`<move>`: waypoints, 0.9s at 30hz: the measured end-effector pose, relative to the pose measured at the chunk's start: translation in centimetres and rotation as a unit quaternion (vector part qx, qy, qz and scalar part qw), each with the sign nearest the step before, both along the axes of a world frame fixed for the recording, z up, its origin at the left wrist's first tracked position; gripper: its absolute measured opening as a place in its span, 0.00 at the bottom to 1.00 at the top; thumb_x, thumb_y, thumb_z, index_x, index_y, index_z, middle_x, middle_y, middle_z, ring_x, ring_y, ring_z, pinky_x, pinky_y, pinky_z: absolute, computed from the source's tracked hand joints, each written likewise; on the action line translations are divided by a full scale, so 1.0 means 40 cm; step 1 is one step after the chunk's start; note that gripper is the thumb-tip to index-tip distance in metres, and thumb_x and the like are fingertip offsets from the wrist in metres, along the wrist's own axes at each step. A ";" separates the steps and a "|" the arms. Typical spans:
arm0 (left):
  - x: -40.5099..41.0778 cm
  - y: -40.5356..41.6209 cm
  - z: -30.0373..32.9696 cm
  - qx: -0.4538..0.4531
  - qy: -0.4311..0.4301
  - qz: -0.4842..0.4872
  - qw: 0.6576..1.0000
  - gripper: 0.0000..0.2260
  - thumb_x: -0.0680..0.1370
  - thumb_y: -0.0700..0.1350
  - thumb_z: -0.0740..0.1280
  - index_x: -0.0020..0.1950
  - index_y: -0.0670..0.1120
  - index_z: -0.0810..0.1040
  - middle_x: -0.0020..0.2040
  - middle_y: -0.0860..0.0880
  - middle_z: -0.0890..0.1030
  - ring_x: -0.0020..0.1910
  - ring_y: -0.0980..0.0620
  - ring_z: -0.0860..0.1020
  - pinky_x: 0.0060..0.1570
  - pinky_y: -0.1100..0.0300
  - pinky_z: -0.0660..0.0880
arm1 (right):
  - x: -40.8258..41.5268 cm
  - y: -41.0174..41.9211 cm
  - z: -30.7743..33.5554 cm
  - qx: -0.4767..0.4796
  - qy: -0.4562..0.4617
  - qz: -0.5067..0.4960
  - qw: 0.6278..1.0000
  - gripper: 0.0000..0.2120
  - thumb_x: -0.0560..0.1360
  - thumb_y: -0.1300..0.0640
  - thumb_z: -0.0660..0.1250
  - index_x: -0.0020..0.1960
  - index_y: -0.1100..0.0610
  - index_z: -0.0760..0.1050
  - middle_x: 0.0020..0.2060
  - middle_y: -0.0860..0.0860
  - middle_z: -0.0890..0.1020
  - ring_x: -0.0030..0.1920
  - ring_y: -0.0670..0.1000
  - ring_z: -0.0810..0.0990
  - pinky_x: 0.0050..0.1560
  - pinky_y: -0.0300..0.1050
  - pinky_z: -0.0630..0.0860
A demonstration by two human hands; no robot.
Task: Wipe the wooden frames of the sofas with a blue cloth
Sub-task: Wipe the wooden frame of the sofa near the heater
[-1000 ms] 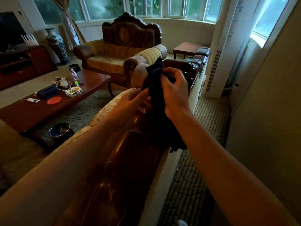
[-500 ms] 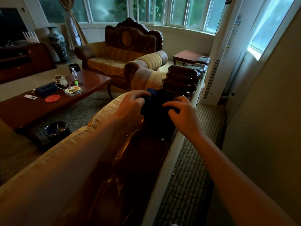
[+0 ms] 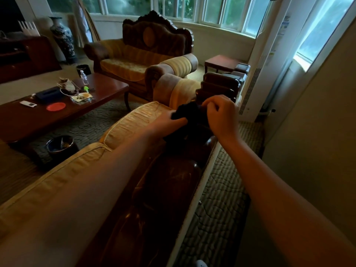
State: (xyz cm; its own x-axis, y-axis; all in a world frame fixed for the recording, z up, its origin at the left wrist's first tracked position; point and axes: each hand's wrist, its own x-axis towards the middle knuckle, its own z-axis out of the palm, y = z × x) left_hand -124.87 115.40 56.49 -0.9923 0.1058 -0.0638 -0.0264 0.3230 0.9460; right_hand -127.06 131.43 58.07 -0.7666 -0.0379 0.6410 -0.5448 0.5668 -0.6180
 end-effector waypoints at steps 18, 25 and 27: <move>-0.036 -0.031 -0.073 0.073 -0.111 0.093 0.987 0.14 0.79 0.57 0.62 0.49 0.46 0.76 0.40 0.47 0.78 0.38 0.50 0.78 0.39 0.60 0.75 | -0.080 -0.038 -0.072 0.065 0.013 -0.028 0.997 0.12 0.72 0.69 0.57 0.40 0.61 0.78 0.41 0.55 0.79 0.47 0.55 0.75 0.42 0.35 0.62; 0.055 -0.094 -0.128 0.215 -0.144 0.036 0.965 0.07 0.80 0.45 0.62 0.52 0.44 0.78 0.39 0.48 0.81 0.35 0.55 0.80 0.35 0.63 0.77 | -0.072 -0.039 -0.077 0.039 0.018 -0.027 0.999 0.12 0.73 0.68 0.56 0.40 0.60 0.78 0.40 0.52 0.78 0.46 0.48 0.73 0.45 0.25 0.63; 0.059 -0.086 -0.125 0.223 -0.140 0.032 0.964 0.11 0.80 0.48 0.62 0.58 0.45 0.77 0.44 0.48 0.82 0.40 0.53 0.81 0.41 0.61 0.77 | -0.070 -0.040 -0.076 0.029 0.020 -0.029 0.999 0.12 0.73 0.68 0.57 0.39 0.60 0.78 0.40 0.52 0.78 0.46 0.47 0.73 0.46 0.24 0.64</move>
